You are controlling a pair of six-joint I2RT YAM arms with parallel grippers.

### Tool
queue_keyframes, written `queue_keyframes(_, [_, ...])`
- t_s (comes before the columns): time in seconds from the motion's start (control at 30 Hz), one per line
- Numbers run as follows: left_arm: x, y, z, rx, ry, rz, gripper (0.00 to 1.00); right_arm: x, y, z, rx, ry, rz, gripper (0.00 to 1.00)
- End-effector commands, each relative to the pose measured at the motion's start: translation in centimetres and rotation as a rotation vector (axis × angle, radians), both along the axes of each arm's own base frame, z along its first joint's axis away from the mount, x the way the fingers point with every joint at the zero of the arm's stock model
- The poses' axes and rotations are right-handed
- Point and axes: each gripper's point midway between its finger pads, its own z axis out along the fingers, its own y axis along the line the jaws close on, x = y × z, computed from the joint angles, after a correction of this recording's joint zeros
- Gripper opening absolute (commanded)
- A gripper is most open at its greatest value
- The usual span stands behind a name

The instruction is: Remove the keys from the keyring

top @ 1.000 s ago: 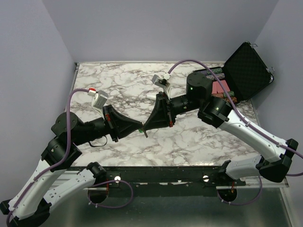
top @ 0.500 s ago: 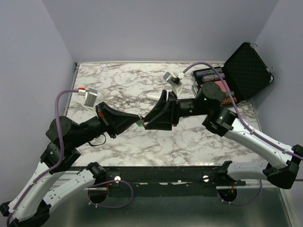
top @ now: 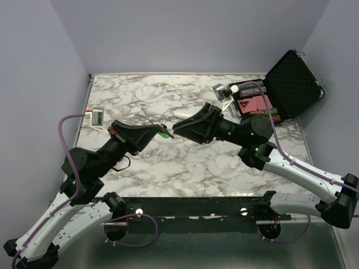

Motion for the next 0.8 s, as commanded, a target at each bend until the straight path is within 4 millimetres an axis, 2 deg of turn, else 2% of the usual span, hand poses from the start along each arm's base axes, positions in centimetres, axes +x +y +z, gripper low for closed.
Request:
queue_keyframes(0.0, [0.0, 1.2, 2.3, -0.091, -0.032, 0.042, 0.0, 0.3, -0.7, 1.6, 0.098, 0.006, -0.024, 0.44])
queue_keyframes(0.77, [0.3, 0.5, 3.5, -0.157, -0.091, 0.024, 0.0, -0.4, -0.2, 1.1, 0.114, 0.033, 0.045, 0.38])
